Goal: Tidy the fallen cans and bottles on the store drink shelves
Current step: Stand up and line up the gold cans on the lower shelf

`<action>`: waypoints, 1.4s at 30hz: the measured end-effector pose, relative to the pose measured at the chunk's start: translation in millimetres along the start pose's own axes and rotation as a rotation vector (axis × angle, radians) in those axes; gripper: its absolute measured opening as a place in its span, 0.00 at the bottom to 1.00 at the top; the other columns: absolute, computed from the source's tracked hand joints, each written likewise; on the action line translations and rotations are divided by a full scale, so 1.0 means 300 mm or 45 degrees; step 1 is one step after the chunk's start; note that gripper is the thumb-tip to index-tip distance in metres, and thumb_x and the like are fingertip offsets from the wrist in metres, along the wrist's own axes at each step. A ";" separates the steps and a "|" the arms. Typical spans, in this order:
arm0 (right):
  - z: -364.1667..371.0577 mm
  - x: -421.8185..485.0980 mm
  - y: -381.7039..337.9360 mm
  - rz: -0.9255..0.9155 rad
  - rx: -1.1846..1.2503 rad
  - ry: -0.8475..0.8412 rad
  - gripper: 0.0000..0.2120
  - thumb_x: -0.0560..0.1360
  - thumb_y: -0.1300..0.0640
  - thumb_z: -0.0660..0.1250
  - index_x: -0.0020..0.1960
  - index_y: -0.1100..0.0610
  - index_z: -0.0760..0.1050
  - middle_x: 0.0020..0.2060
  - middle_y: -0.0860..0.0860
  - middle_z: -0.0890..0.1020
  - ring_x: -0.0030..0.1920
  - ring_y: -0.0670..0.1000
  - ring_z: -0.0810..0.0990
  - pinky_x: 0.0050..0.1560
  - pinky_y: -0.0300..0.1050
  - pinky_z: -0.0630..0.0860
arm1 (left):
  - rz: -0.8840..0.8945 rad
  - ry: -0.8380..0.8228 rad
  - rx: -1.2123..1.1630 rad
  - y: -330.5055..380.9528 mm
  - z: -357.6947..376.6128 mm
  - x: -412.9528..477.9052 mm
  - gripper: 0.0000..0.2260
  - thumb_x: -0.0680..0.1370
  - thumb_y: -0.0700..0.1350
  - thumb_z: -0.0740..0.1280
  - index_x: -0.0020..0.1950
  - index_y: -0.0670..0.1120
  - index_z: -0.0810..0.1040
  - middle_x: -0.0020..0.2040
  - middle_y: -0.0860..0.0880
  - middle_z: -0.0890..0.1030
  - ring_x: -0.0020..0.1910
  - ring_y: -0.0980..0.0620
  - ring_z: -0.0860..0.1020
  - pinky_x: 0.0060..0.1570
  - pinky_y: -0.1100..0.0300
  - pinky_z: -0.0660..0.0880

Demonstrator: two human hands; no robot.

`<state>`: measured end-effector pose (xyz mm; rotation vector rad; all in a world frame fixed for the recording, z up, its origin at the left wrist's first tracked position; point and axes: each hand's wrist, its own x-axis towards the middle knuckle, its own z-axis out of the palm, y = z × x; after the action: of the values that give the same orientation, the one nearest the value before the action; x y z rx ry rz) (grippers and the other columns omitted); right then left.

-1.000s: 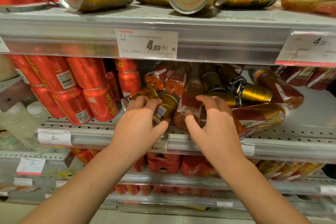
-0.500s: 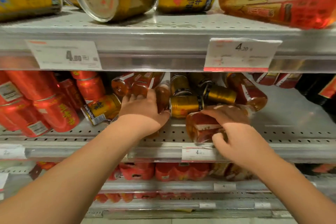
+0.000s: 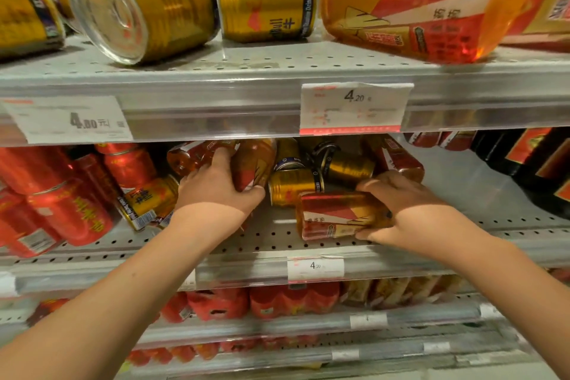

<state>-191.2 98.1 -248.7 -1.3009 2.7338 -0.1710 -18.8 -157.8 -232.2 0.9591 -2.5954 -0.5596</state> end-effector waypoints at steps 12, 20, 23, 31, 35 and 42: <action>-0.071 -0.167 0.057 0.062 -0.083 0.268 0.38 0.62 0.22 0.62 0.67 0.38 0.66 0.58 0.45 0.77 0.60 0.50 0.73 0.59 0.48 0.74 | 0.087 -0.069 -0.669 0.142 -0.002 -0.156 0.28 0.71 0.54 0.77 0.66 0.66 0.67 0.41 0.62 0.80 0.33 0.64 0.82 0.25 0.66 0.77; -0.152 -0.292 0.415 0.294 -0.110 0.469 0.37 0.64 0.28 0.70 0.66 0.47 0.73 0.54 0.51 0.80 0.54 0.55 0.77 0.51 0.51 0.77 | 0.119 -0.174 -0.712 0.503 0.199 -0.163 0.26 0.69 0.61 0.74 0.63 0.69 0.67 0.42 0.65 0.81 0.36 0.68 0.81 0.28 0.69 0.77; -0.164 -0.304 0.564 0.378 0.065 0.580 0.34 0.64 0.32 0.73 0.64 0.50 0.75 0.52 0.54 0.81 0.52 0.57 0.78 0.51 0.52 0.77 | 0.049 -0.195 -0.795 0.646 0.316 -0.143 0.26 0.67 0.60 0.77 0.60 0.69 0.68 0.41 0.69 0.80 0.38 0.73 0.79 0.30 0.73 0.76; -0.089 -0.270 0.688 0.514 0.247 0.661 0.35 0.68 0.32 0.71 0.65 0.55 0.76 0.53 0.59 0.80 0.56 0.64 0.76 0.51 0.57 0.77 | -0.283 -0.121 -0.806 0.922 0.595 -0.062 0.23 0.70 0.58 0.78 0.56 0.60 0.68 0.40 0.63 0.72 0.37 0.60 0.71 0.48 0.59 0.71; -0.035 -0.253 0.692 0.518 0.154 0.631 0.32 0.71 0.37 0.72 0.65 0.60 0.76 0.49 0.62 0.79 0.51 0.66 0.76 0.47 0.58 0.76 | -0.345 -0.174 -0.815 0.986 0.653 -0.031 0.29 0.73 0.60 0.74 0.69 0.56 0.67 0.53 0.54 0.78 0.47 0.50 0.76 0.51 0.58 0.70; -0.058 -0.206 0.665 0.585 -0.108 0.420 0.31 0.77 0.37 0.60 0.69 0.59 0.67 0.55 0.60 0.77 0.54 0.62 0.76 0.49 0.52 0.74 | -0.260 -0.288 -0.713 1.040 0.682 -0.009 0.27 0.75 0.59 0.72 0.70 0.54 0.68 0.52 0.54 0.78 0.45 0.52 0.76 0.46 0.58 0.73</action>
<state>-307.4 272.2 -258.0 -0.6722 3.2625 -0.2477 -273.2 112.8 -267.3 1.0050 -2.3113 -1.4267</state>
